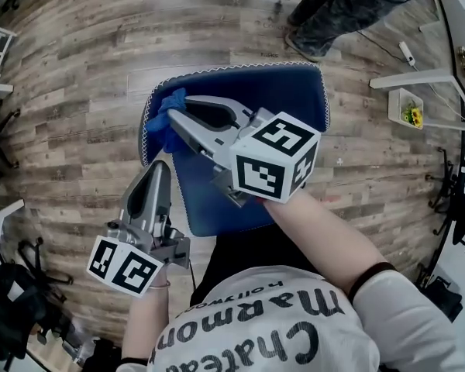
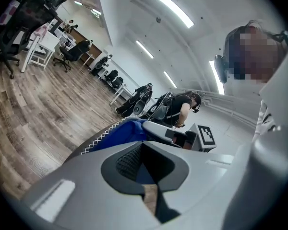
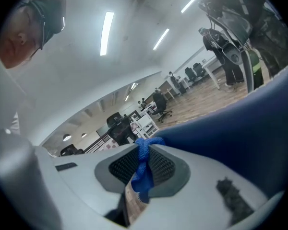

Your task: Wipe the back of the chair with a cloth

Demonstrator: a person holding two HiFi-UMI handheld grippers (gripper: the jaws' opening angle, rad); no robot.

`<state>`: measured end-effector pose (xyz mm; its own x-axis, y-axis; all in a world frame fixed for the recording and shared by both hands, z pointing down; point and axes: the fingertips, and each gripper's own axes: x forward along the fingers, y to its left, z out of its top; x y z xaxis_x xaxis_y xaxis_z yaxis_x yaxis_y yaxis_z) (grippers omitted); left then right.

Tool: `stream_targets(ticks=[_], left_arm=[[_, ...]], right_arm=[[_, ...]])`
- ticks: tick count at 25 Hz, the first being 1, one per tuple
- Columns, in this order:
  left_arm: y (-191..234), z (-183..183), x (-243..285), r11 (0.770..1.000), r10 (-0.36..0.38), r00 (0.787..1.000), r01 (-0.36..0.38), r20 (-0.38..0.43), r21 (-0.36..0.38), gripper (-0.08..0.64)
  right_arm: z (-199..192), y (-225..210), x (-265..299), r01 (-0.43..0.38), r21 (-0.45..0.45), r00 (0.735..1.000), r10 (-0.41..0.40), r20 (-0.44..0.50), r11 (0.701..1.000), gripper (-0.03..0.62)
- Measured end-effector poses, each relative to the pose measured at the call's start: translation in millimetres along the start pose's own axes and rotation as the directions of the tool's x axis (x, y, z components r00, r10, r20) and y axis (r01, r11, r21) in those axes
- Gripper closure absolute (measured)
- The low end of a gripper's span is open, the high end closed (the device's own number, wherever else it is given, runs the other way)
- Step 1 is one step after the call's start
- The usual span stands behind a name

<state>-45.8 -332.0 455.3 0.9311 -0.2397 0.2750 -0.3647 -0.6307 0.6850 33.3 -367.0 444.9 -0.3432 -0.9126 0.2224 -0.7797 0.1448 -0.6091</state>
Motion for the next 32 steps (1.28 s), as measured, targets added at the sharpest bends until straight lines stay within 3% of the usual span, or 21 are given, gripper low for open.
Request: stream_targets(ticks=[5, 9, 17, 23, 27, 32], left_arm=[[0, -3, 14, 1.000, -0.018, 0.998, 0.018, -0.053, 0.010, 0.552], [-6, -11, 30, 0.999, -0.043, 0.996, 0.044, -0.084, 0.016, 0.552], [-29, -13, 54, 0.996, -0.057, 0.995, 0.063, -0.084, 0.060, 0.552], [-45, -8, 55, 0.996, -0.019, 0.999, 0.021, -0.029, 0.082, 0.552], [-45, -10, 52, 0.996, 0.011, 1.000, -0.010, -0.013, 0.089, 0.552], [-41, -11, 47, 0.997, 0.038, 0.999, -0.038, 0.015, 0.071, 0.552]], right_arm=[[7, -21, -23, 0.045, 0.099, 0.997, -0.050, 0.056, 0.994, 0.525], [11, -46, -57, 0.131, 0.129, 0.985, -0.143, 0.091, 0.983, 0.525], [34, -111, -143, 0.289, 0.227, 0.915, -0.338, 0.222, 0.930, 0.525], [42, -132, -177, 0.307, 0.222, 0.901, -0.357, 0.247, 0.926, 0.525], [37, -147, -194, 0.304, 0.287, 0.884, -0.381, 0.271, 0.909, 0.525], [35, -156, -204, 0.327, 0.275, 0.879, -0.398, 0.263, 0.904, 0.524]])
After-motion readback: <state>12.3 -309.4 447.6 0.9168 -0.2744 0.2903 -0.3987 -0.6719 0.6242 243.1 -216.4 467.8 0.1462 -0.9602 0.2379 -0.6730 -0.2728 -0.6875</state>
